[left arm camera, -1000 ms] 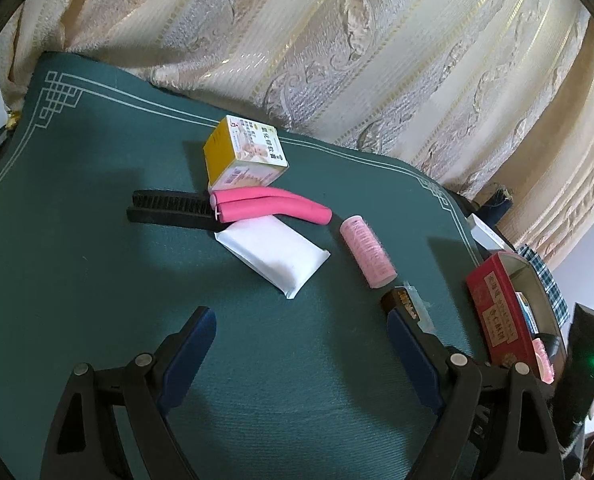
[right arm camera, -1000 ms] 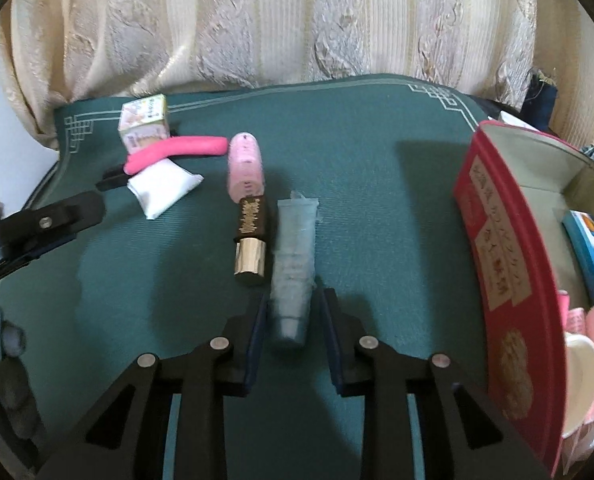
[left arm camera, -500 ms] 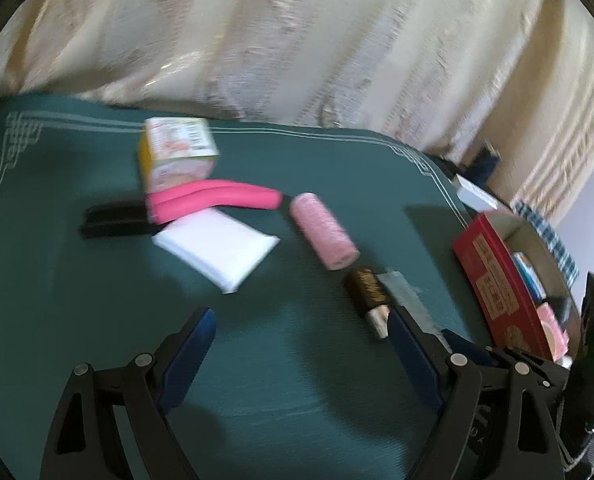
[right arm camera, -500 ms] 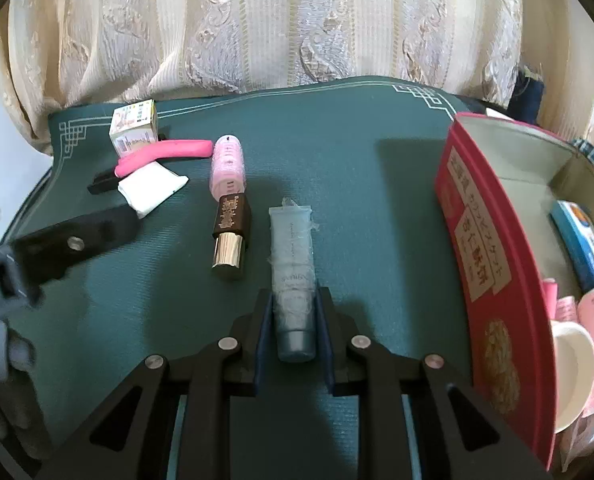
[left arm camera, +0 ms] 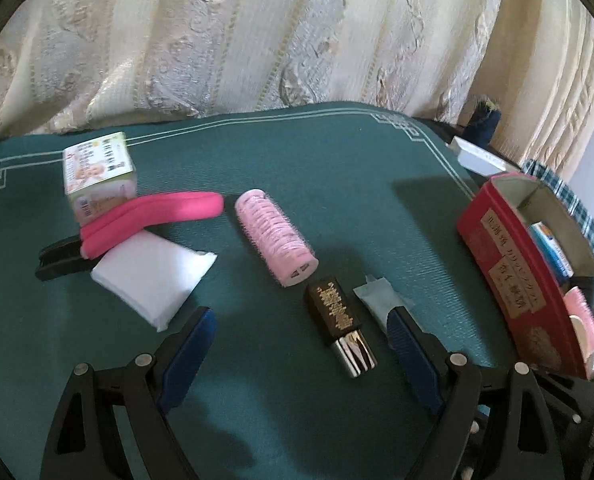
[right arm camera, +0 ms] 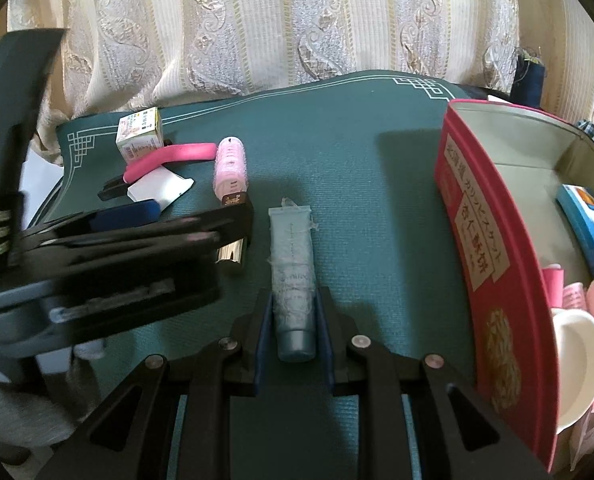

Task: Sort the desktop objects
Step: 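Grasp the pale blue tube on the table with the right tool, then grasp the black-and-gold lipstick with the left tool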

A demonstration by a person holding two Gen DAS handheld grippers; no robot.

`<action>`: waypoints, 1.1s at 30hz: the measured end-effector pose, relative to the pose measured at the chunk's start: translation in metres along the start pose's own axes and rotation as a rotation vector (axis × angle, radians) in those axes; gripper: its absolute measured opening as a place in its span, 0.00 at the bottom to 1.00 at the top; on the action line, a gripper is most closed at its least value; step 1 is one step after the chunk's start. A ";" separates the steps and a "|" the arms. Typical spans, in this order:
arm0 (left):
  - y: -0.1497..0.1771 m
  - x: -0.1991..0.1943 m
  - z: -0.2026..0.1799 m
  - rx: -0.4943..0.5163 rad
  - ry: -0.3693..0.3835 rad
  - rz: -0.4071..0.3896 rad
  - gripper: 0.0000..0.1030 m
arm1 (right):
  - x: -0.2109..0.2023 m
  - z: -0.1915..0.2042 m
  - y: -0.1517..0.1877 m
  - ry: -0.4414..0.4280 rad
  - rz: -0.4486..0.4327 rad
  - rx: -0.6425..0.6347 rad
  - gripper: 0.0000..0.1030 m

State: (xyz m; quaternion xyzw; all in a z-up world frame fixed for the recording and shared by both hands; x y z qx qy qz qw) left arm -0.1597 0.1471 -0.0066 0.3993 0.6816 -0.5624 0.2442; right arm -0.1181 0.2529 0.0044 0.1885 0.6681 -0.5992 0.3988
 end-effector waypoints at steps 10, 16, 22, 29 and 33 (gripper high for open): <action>-0.005 0.015 0.003 0.059 0.027 0.038 0.20 | 0.000 0.000 0.000 -0.005 -0.004 0.005 0.22; 0.007 -0.002 0.026 -0.004 0.053 0.027 0.20 | -0.001 -0.002 0.000 -0.021 -0.017 0.020 0.22; 0.020 -0.033 0.039 -0.037 0.076 -0.021 0.20 | -0.007 0.000 -0.001 -0.059 -0.055 0.034 0.22; 0.030 -0.051 0.041 -0.048 0.088 -0.046 0.20 | -0.015 0.006 -0.003 -0.083 -0.105 0.027 0.23; 0.033 -0.059 0.040 -0.053 0.097 -0.053 0.20 | -0.024 0.004 -0.004 -0.083 -0.146 0.046 0.23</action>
Point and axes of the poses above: each gripper's, at about its wrist camera, not at the fingertips, and x roughly the way its jaws point, z to its left, y to its underside, the point moved 3 cm from there along x, roughly the way its jaws point, and after that the axes turned 14 degrees about -x, right-handed, at the moved point
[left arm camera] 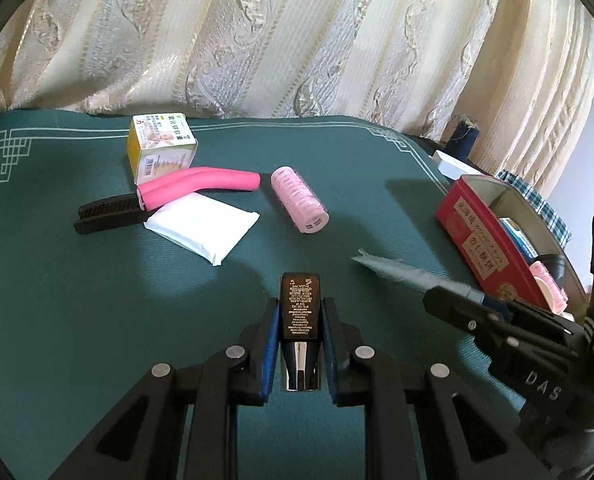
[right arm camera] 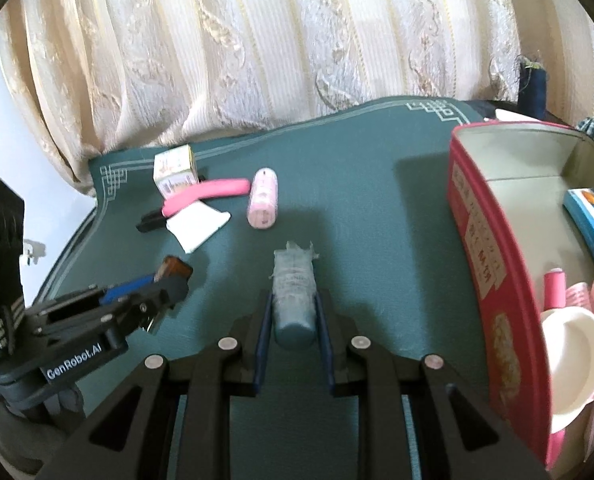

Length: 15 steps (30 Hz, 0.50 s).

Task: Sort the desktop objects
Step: 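Grasp the black-and-gold lipstick with the left tool, then carry the blue tube and lipstick into the tin box and open both tools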

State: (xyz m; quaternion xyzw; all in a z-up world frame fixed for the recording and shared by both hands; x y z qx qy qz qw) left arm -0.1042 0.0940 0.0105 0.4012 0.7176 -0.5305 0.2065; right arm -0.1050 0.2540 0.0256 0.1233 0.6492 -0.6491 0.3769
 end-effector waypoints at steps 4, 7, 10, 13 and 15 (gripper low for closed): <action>0.000 -0.010 -0.003 0.006 0.008 -0.015 0.20 | -0.014 -0.001 -0.005 0.002 -0.047 0.011 0.23; 0.001 -0.016 -0.005 0.010 0.011 -0.023 0.20 | -0.026 -0.001 -0.008 0.001 -0.084 0.018 0.23; 0.001 -0.021 -0.009 0.014 0.015 -0.029 0.20 | -0.039 -0.004 -0.009 0.004 -0.108 0.032 0.23; 0.002 -0.025 -0.014 0.024 0.021 -0.032 0.20 | -0.052 -0.007 -0.009 0.010 -0.132 0.043 0.23; 0.002 -0.028 -0.019 0.033 0.029 -0.034 0.20 | -0.065 -0.010 -0.010 0.017 -0.155 0.050 0.23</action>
Point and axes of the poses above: each gripper's, at about its wrist camera, not at the fingertips, and x roughly the way its jaws point, z to its left, y to its underside, the point moved 3 cm from there along x, roughly the way its jaws point, and after that the axes turned 14 degrees about -x, right-handed, at the moved point
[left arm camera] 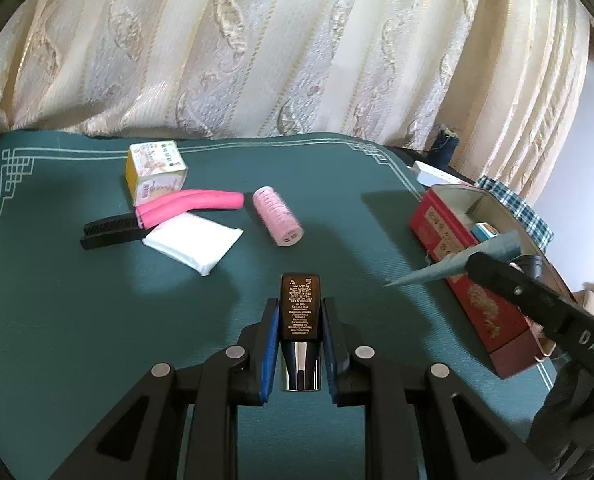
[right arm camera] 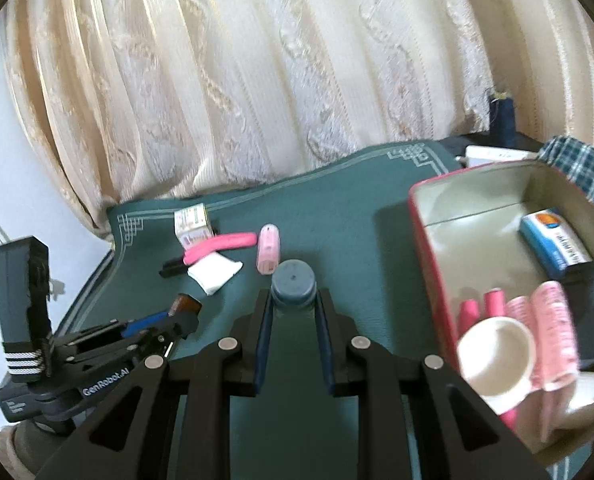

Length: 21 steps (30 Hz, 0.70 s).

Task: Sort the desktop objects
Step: 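Carry the blue tube and lipstick into the tin box and open both tools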

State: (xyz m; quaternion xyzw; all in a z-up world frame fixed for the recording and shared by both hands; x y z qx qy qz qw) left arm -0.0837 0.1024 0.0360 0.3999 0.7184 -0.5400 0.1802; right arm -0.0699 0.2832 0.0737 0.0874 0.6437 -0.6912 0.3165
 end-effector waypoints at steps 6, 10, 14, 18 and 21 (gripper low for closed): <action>0.000 -0.006 -0.022 0.037 0.031 -0.003 0.20 | -0.031 -0.014 -0.005 0.049 -0.050 0.014 0.23; 0.002 -0.008 -0.039 0.063 0.055 0.002 0.20 | -0.046 -0.032 -0.003 0.092 -0.066 0.043 0.23; 0.004 -0.008 -0.058 0.094 0.078 0.007 0.20 | -0.061 -0.050 0.000 0.136 -0.079 0.071 0.23; 0.005 -0.008 -0.079 0.126 0.106 0.012 0.20 | -0.079 -0.075 0.005 0.190 -0.098 0.111 0.23; 0.006 -0.006 -0.098 0.148 0.132 0.020 0.20 | -0.091 -0.091 0.009 0.226 -0.109 0.139 0.23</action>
Point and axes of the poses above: each gripper's, at about its wrist camera, not at the fingertips, and x roughly the way its jaws point, z to its left, y to its underside, the point moved 3 cm from there along x, roughly the way its jaws point, and after that the axes turned 14 degrees about -x, right-handed, at the moved point
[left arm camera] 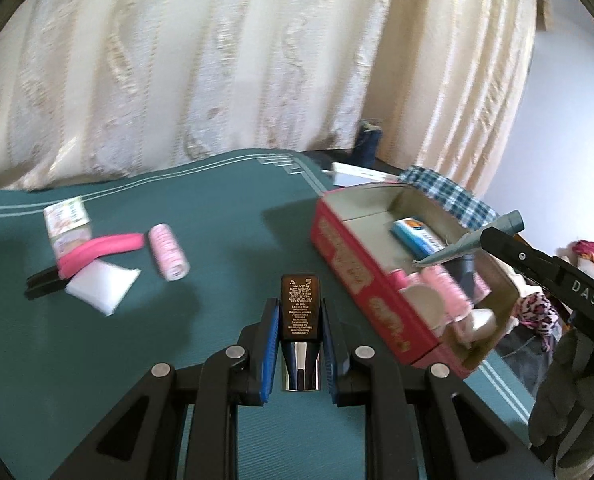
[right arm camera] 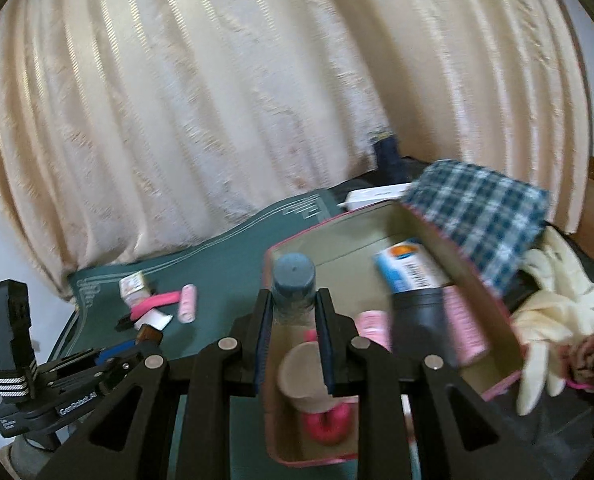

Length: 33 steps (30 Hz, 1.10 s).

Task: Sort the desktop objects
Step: 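Carry the blue tube and lipstick into the tin box and open both tools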

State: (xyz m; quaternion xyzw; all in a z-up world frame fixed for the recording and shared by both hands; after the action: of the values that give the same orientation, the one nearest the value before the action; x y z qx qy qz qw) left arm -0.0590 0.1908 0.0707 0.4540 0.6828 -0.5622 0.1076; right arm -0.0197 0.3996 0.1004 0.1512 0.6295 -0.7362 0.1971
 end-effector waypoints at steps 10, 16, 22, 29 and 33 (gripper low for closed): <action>-0.005 0.020 -0.065 0.089 0.091 0.030 0.20 | -0.016 -0.040 -0.001 0.068 -0.018 0.045 0.23; -0.003 0.032 -0.097 0.138 0.133 0.049 0.20 | -0.015 -0.052 0.003 0.071 -0.009 0.064 0.23; 0.003 0.045 -0.118 0.162 0.164 0.075 0.20 | -0.015 -0.057 0.003 0.074 -0.008 0.061 0.23; 0.008 0.053 -0.122 0.135 0.189 0.101 0.48 | -0.014 -0.061 0.001 0.061 -0.003 0.073 0.23; 0.006 0.046 -0.122 0.141 0.184 0.057 0.80 | -0.013 -0.065 0.002 0.069 0.001 0.097 0.24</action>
State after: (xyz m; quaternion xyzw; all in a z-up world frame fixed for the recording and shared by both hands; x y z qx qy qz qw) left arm -0.0361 0.3185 0.0786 0.5296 0.6353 -0.5613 0.0281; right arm -0.0090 0.4649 0.0941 0.1862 0.5992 -0.7602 0.1684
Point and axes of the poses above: each gripper's, at about its wrist camera, not at the fingertips, and x roughly the way its jaws point, z to its left, y to its underside, the point moved 3 cm from there along x, roughly the way its jaws point, and after that the axes turned 14 degrees about -x, right-handed, at the moved point
